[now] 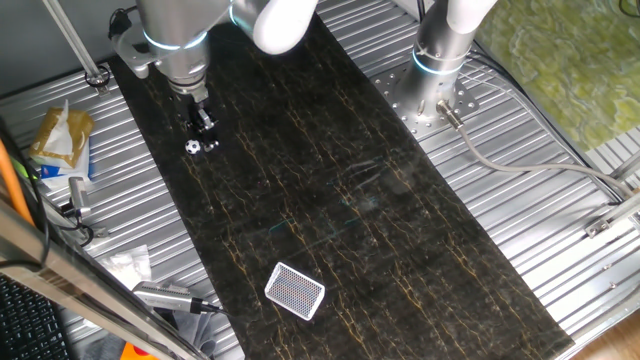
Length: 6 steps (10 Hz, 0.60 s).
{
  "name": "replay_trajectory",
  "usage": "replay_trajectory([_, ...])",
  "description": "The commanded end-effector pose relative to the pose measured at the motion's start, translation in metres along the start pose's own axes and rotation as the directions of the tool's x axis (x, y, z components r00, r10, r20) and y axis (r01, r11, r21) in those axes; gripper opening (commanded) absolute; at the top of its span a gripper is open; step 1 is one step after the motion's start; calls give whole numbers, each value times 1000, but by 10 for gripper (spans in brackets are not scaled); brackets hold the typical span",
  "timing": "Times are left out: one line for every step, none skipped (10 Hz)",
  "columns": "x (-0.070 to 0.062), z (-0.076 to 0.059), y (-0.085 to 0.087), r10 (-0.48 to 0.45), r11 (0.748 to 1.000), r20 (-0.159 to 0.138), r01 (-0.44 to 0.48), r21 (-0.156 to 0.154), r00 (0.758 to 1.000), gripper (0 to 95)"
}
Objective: Push the soccer ball into the goal
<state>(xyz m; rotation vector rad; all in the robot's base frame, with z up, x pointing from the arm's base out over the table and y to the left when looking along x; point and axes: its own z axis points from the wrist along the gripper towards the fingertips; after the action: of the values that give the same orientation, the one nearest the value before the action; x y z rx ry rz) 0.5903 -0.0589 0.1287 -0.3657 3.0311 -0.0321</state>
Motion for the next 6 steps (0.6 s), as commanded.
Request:
replay_trajectory([-2, 0, 0, -8, 1000, -1, 8, -4, 1000, 570])
replay_trajectory([-2, 0, 0, -12, 1000, 2, 12, -7, 1000, 570])
replay_trajectory([-2, 0, -1, -7, 1000, 10, 7, -9, 1000, 570])
replay_trajectory([-1, -1, -4, 8, 1000, 4, -8, -4, 1000, 570])
replay_trajectory([1, -3, -13, 11, 1000, -8, -11, -3, 1000, 570])
replay_trajectory([3, -4, -23, -14, 1000, -4, 14, -5, 1000, 570])
